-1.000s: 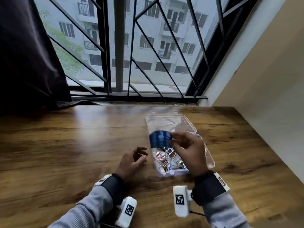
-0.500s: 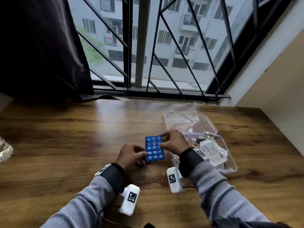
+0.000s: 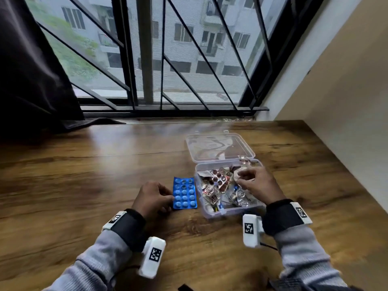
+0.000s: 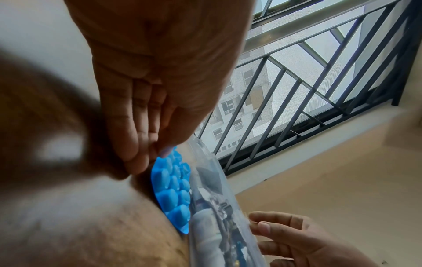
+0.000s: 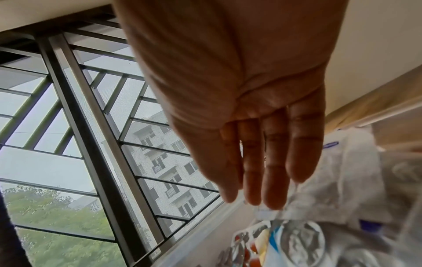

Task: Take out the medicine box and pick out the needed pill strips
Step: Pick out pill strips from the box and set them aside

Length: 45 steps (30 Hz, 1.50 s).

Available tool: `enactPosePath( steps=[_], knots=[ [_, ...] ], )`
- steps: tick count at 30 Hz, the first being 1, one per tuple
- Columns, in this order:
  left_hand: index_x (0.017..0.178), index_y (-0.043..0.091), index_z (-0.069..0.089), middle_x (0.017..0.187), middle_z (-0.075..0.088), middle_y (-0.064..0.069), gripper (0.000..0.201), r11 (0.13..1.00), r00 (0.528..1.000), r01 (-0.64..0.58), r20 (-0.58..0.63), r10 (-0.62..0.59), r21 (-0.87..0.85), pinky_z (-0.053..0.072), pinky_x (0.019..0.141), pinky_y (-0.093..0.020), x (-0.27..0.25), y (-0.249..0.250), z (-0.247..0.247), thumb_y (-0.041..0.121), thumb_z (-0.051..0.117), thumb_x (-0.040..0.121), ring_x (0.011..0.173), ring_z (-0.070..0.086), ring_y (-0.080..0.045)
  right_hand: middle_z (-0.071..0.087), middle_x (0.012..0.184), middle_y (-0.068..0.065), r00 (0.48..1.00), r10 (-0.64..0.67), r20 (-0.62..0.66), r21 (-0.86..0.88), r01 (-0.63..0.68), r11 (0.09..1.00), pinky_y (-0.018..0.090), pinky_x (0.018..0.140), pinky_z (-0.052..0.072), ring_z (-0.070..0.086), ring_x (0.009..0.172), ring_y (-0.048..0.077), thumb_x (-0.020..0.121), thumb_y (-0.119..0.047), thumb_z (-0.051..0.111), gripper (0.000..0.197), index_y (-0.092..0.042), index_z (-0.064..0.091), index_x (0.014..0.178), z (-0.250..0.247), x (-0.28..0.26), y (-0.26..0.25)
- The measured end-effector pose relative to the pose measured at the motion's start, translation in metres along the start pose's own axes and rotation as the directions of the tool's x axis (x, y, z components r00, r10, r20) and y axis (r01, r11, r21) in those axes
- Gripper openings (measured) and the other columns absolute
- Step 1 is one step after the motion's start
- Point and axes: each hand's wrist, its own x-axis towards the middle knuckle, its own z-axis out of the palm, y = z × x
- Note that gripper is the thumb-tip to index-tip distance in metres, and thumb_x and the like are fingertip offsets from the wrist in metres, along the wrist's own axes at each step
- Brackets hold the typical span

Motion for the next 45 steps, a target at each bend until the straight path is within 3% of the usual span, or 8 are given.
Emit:
enactPosePath(
  steps=[6,9,13,17,23,28,33,45],
  knots=[
    [0.074,-0.007,0.068,0.057,0.067,-0.019,0.024,0.999,1.000,0.015,0.009,-0.014,-0.047,0.051,0.041,-0.025,-0.005,0.004,0.012,0.014,0.070,0.086,0.051,0.067,-0.030,0.075,0.093,0.005,0.998,-0.010,-0.054,-0.045,0.007,0.999,0.035,0.084,0.057,0.069,0.086,0.017,0.076,-0.016,0.076,0.021,-0.011,0.074,0.097,0.004,-0.011,0.004],
    [0.064,0.004,0.066,0.058,0.070,-0.016,0.041,0.981,0.994,-0.029,-0.097,0.048,0.191,0.055,0.050,-0.033,0.002,0.006,0.006,0.039,0.065,0.087,0.048,0.068,-0.026,0.075,0.090,0.001,0.999,-0.005,-0.044,-0.087,0.002,0.996,0.037,0.084,0.057,0.069,0.083,0.014,0.076,-0.017,0.075,0.019,-0.018,0.075,0.095,0.009,-0.012,0.002],
    [0.071,0.025,0.058,0.069,0.069,-0.006,0.027,0.884,0.942,-0.108,-0.238,0.238,0.454,0.050,0.065,-0.034,0.016,0.009,0.003,0.049,0.064,0.084,0.071,0.066,-0.028,0.074,0.094,-0.008,1.000,-0.025,-0.002,-0.180,0.024,0.983,0.034,0.082,0.056,0.068,0.086,0.009,0.078,-0.022,0.072,0.018,-0.026,0.073,0.095,0.017,-0.006,-0.009],
    [0.074,0.023,0.061,0.057,0.060,0.002,0.017,0.900,0.908,-0.281,-0.212,0.362,0.334,0.045,0.057,-0.033,0.029,0.010,0.014,0.034,0.069,0.084,0.057,0.059,-0.023,0.070,0.110,-0.003,0.997,-0.007,0.080,-0.450,0.042,0.892,0.025,0.073,0.047,0.066,0.095,0.018,0.083,-0.021,0.068,0.032,-0.029,0.067,0.114,0.026,0.004,-0.024],
    [0.074,0.017,0.062,0.060,0.062,-0.007,0.014,0.945,0.885,-0.313,-0.331,0.328,0.099,0.046,0.059,-0.037,0.044,-0.010,0.015,0.023,0.071,0.085,0.054,0.053,-0.020,0.064,0.114,0.003,0.997,-0.033,0.070,-0.585,0.068,0.808,0.033,0.086,0.053,0.064,0.102,0.025,0.076,-0.023,0.076,0.040,-0.026,0.065,0.114,0.041,0.021,-0.025],
    [0.074,0.021,0.063,0.063,0.067,-0.009,0.013,0.930,0.885,-0.351,-0.285,0.367,0.107,0.050,0.058,-0.035,0.044,-0.015,0.016,0.028,0.071,0.083,0.053,0.054,-0.016,0.057,0.115,0.006,0.997,-0.024,0.073,-0.592,0.063,0.804,0.039,0.086,0.054,0.063,0.099,0.027,0.070,-0.026,0.082,0.048,-0.019,0.062,0.113,0.046,0.025,-0.021],
    [0.074,0.023,0.062,0.063,0.067,-0.009,0.014,0.923,0.878,-0.363,-0.286,0.384,0.126,0.048,0.056,-0.035,0.045,-0.016,0.016,0.023,0.071,0.084,0.056,0.054,-0.008,0.061,0.112,0.000,0.998,-0.065,0.015,-0.550,0.062,0.833,0.027,0.080,0.048,0.063,0.099,0.021,0.076,-0.023,0.074,0.032,-0.029,0.067,0.106,0.036,0.026,-0.015],
    [0.076,0.021,0.065,0.060,0.066,-0.001,0.019,0.912,0.868,-0.393,-0.280,0.410,0.116,0.045,0.052,-0.025,0.049,-0.021,0.017,0.040,0.065,0.078,0.054,0.054,-0.007,0.072,0.084,-0.012,0.996,-0.079,-0.052,-0.179,0.069,0.981,0.028,0.076,0.053,0.066,0.084,0.007,0.076,-0.025,0.077,0.011,-0.031,0.071,0.082,0.006,0.013,-0.013]
  ],
)
